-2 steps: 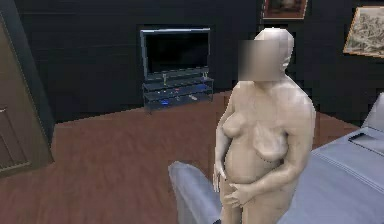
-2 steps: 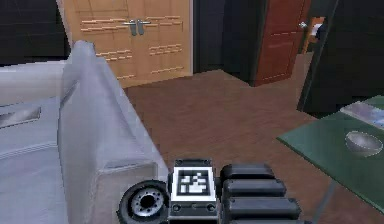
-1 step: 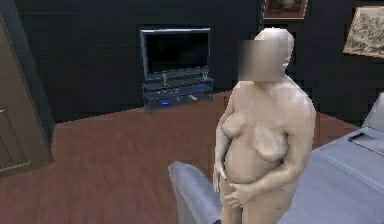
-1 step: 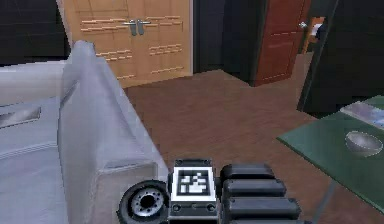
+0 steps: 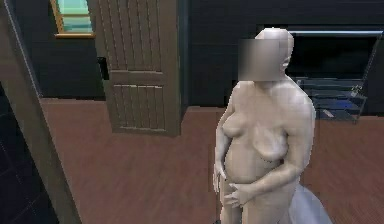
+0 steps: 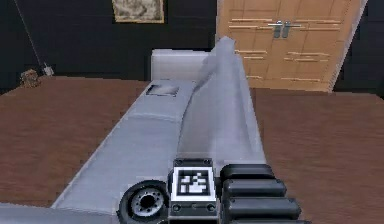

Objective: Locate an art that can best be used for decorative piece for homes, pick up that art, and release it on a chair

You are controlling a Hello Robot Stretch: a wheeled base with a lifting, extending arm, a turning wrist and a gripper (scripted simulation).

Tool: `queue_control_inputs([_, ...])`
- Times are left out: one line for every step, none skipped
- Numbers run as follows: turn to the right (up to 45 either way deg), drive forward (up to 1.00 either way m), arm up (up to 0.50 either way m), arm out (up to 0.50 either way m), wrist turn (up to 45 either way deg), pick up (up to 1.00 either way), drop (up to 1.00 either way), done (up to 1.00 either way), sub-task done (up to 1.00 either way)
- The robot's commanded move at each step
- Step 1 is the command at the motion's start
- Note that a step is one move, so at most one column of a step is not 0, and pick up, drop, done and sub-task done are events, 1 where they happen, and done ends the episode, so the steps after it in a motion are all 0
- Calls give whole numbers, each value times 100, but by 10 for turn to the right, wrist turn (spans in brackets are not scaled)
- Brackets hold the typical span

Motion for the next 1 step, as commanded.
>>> queue_control_inputs([0,90,0,0,0,0,0,0,0])
